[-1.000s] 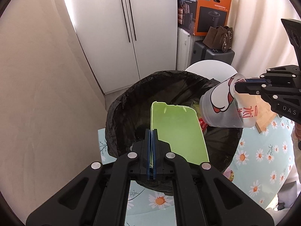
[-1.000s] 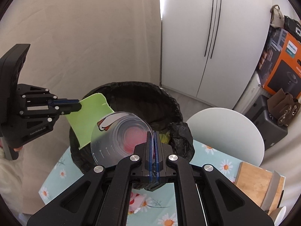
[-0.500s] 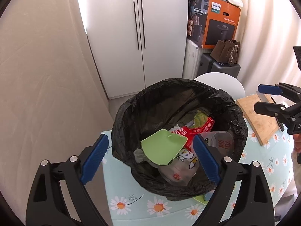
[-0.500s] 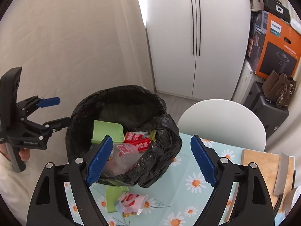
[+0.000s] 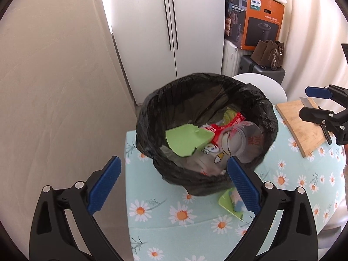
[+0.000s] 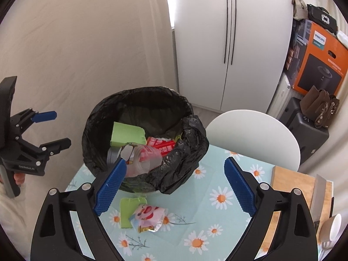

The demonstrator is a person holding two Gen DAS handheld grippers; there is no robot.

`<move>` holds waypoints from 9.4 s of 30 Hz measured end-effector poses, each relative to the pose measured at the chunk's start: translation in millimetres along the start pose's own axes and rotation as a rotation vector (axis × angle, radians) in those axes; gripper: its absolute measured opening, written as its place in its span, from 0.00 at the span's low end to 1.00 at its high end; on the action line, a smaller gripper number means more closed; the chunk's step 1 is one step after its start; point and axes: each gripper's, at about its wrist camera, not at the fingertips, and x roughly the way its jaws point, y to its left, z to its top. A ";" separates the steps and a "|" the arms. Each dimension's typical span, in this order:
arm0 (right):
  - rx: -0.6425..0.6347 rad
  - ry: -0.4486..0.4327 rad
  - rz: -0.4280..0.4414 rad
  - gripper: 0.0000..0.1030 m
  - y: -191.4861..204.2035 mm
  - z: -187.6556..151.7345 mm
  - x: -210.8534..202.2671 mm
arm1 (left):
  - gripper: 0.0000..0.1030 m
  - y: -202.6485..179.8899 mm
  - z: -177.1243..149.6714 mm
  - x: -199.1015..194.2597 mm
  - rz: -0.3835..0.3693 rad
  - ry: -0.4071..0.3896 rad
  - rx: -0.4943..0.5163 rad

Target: Collect trash

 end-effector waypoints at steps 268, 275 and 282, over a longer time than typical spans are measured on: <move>-0.200 0.165 0.054 0.26 30.7 37.5 127.5 | 0.75 -11.3 55.1 139.2 -0.175 0.136 0.319; -0.223 0.048 0.062 0.44 20.1 27.7 85.5 | 0.91 -6.6 36.5 83.4 -0.079 -0.028 0.201; -0.213 -0.040 0.100 0.69 9.8 12.7 36.6 | 0.94 -6.5 17.0 31.5 -0.040 -0.122 0.074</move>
